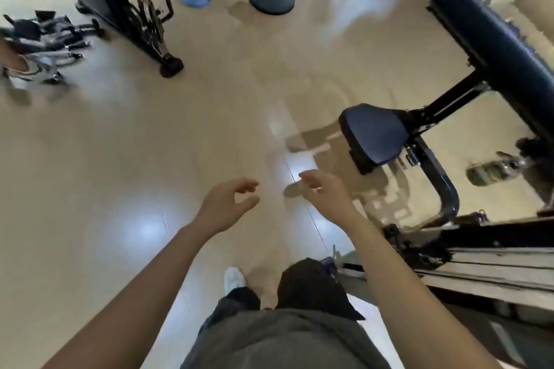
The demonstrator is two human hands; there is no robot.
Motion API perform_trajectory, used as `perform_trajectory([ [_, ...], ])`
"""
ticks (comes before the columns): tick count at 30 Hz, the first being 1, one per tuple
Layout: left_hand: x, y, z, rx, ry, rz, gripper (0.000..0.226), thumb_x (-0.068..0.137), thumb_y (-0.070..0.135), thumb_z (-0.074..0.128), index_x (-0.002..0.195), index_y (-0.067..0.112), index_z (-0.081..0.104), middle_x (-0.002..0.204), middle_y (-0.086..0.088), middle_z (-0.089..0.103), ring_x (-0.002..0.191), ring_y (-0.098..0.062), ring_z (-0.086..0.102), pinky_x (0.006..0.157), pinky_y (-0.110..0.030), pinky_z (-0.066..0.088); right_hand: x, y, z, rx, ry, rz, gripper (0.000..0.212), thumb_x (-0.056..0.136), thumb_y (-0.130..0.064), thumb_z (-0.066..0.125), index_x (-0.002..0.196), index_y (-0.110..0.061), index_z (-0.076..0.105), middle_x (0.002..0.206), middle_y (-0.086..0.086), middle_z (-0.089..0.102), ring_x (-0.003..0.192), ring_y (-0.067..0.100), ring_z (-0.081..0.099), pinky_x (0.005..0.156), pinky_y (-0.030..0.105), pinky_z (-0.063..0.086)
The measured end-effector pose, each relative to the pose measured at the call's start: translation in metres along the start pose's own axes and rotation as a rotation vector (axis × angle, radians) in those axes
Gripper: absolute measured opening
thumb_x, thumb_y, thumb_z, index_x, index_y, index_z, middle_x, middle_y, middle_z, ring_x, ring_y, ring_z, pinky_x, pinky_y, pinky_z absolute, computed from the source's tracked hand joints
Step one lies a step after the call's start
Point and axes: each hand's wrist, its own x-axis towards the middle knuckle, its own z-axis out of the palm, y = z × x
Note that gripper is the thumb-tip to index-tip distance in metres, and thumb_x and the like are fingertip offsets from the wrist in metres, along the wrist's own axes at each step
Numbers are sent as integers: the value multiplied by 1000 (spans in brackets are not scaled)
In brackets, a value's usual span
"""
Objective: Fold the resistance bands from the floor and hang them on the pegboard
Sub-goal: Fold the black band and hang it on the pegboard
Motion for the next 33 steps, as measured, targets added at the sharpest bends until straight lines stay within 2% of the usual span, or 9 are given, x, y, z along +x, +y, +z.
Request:
perform_trajectory([
  [3, 6, -14, 0, 39, -69, -78, 34, 92, 32, 73, 125, 25, 69, 113, 8, 73, 104, -9, 66, 98, -38, 53, 7, 7, 13, -83, -74, 31, 32, 93, -25, 66, 124, -21, 66, 114, -5, 67, 97, 7, 63, 90, 24, 52],
  [9, 51, -22, -7, 83, -138, -176, 32, 95, 35, 68, 126, 28, 67, 112, 12, 71, 105, -8, 64, 99, -37, 53, 43, 21, 16, -39, -134, 144, 32, 93, -26, 66, 125, -22, 64, 111, -7, 66, 96, 8, 63, 88, 22, 49],
  [14, 119, -15, -28, 118, -96, -262, 30, 94, 35, 69, 123, 27, 70, 110, 12, 73, 105, -8, 65, 98, -38, 53, 114, 27, -11, -14, -173, 127, 32, 93, -26, 67, 124, -23, 64, 110, -8, 66, 97, 7, 62, 86, 22, 49],
  [19, 178, 6, -41, 195, -115, -297, 30, 96, 38, 66, 125, 29, 68, 111, 14, 71, 103, -5, 65, 96, -34, 54, 186, 24, -48, -37, -260, 88, 34, 92, -27, 67, 125, -23, 64, 109, -9, 66, 98, 8, 62, 90, 29, 53],
  [24, 230, 17, -51, 106, -23, -378, 22, 92, 38, 68, 114, 37, 70, 101, 21, 72, 101, 1, 65, 95, -33, 54, 257, 0, -81, -53, -262, 64, 32, 92, -27, 65, 123, -22, 64, 104, -9, 65, 93, 7, 61, 88, 33, 54],
  [27, 273, 20, -58, 82, 6, -408, 18, 93, 36, 68, 111, 38, 70, 98, 25, 69, 98, 3, 65, 95, -33, 55, 302, -14, -92, -28, -235, 79, 31, 93, -25, 65, 123, -21, 64, 105, -7, 66, 92, 7, 62, 85, 29, 54],
  [33, 378, 10, -82, 31, -2, -400, 19, 92, 33, 68, 111, 32, 72, 96, 22, 71, 93, 5, 65, 91, -32, 56, 394, -43, -112, -90, -242, 83, 35, 93, -31, 64, 128, -25, 62, 111, -10, 65, 98, 5, 61, 88, 30, 51],
])
